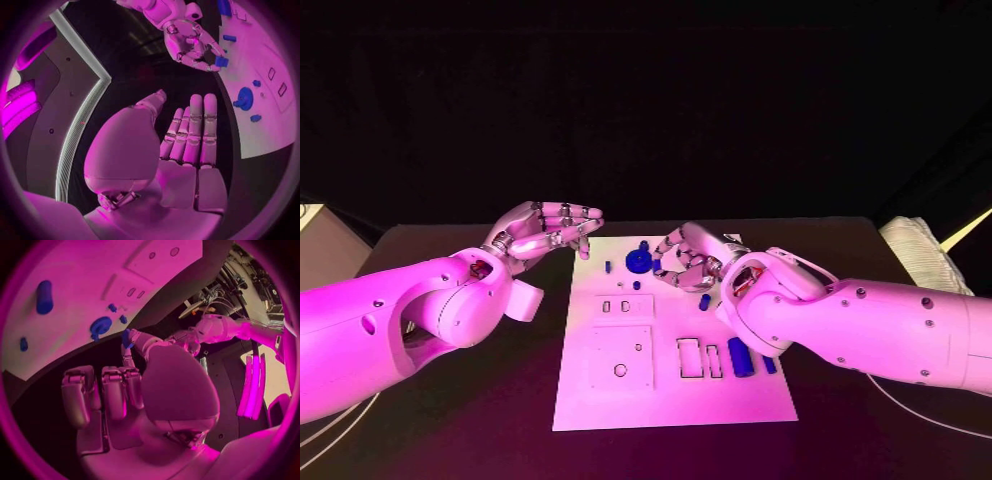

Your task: Assemble the parts on the task board

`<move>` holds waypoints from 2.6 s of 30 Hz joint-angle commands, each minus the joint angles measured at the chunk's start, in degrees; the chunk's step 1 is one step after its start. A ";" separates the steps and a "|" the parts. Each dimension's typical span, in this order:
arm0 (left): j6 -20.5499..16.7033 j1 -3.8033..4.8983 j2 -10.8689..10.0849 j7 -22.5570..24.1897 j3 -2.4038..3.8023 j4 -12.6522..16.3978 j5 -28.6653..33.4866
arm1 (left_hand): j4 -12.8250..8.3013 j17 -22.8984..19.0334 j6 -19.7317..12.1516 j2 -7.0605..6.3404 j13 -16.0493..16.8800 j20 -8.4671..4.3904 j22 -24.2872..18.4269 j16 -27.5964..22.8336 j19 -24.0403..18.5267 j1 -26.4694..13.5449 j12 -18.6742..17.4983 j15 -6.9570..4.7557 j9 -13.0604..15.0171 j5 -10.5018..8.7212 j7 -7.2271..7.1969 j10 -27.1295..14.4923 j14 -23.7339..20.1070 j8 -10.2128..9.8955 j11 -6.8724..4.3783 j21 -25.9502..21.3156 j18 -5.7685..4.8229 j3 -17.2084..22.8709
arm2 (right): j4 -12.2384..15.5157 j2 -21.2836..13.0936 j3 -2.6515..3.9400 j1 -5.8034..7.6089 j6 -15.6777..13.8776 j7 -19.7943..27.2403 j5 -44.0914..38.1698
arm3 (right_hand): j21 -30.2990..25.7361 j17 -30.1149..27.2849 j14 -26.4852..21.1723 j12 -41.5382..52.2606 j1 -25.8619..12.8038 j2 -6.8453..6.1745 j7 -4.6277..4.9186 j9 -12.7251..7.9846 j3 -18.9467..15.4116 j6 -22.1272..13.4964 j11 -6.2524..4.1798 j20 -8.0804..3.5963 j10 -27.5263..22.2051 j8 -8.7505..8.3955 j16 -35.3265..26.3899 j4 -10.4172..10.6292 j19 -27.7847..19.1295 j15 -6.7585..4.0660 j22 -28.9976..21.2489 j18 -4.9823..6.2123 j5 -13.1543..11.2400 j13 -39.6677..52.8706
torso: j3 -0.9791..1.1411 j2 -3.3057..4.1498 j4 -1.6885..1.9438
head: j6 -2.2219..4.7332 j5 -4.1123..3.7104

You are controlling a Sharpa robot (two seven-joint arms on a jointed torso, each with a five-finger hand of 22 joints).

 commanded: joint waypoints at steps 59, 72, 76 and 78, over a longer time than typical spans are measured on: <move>1.40 0.06 -0.55 -0.72 -0.19 0.60 -0.29 | 0.09 -0.23 -0.11 0.36 0.01 -0.09 0.14 0.36 -0.57 0.09 0.06 -0.03 0.11 -0.24 0.11 -0.07 -0.26 -0.17 -0.04 0.50 0.85 0.25 | -6.26 9.76 -0.83 -7.09 1.64 -9.56 -13.14 | 0.25 15.06 6.07 -0.44 -2.84 -1.49 0.23 0.13 0.38 -0.88 -0.38 -0.21 4.01 0.55 0.33 -0.48 6.09 -0.02 15.08 -0.82 1.09 13.14 | -0.02 0.01 -0.06 | -1.66 1.41; 1.48 0.06 -0.63 -0.80 -0.19 0.60 -0.29 | 0.09 -0.23 -0.11 0.36 0.01 -0.09 0.14 0.36 -0.57 0.09 0.06 -0.03 0.11 -0.24 0.11 -0.07 -0.26 -0.17 -0.04 0.50 0.85 0.25 | -6.24 9.85 -0.85 -7.11 1.60 -8.77 -13.03 | 0.25 15.06 6.07 -1.13 -4.57 -2.93 0.83 -0.27 -0.03 -2.62 0.14 0.12 3.37 -0.13 0.33 -0.47 6.09 0.40 15.08 -0.82 0.38 12.55 | -0.01 0.02 -0.09 | -1.66 1.46; 1.51 0.06 -0.64 -0.82 -0.19 0.59 -0.30 | 0.09 -0.23 -0.11 0.36 0.01 -0.09 0.14 0.36 -0.57 0.09 0.06 -0.03 0.11 -0.24 0.11 -0.07 -0.26 -0.17 -0.04 0.50 0.85 0.25 | -6.27 9.87 -0.86 -7.11 1.66 -8.53 -12.94 | 0.25 15.06 6.07 -1.44 -4.83 -3.43 1.15 -0.52 -0.19 -3.51 0.45 0.35 3.08 -0.56 0.33 -0.68 6.09 0.67 15.08 -0.82 -0.42 12.29 | -0.01 0.02 -0.07 | -1.63 1.43; 1.51 0.06 -0.65 -0.84 -0.19 0.59 -0.33 | 0.09 -0.23 -0.11 0.36 0.01 -0.09 0.14 0.36 -0.57 0.09 0.06 -0.03 0.11 -0.24 0.11 -0.07 -0.26 -0.17 -0.04 0.50 0.85 0.25 | -6.29 9.89 -0.87 -7.11 1.73 -8.37 -12.90 | 0.25 15.06 6.07 -2.05 -5.03 -3.76 1.33 -0.65 -0.46 -3.96 0.62 0.52 2.52 -0.74 0.33 -0.78 6.09 0.83 15.08 -0.82 -1.74 11.78 | 0.00 0.03 -0.08 | -1.61 1.43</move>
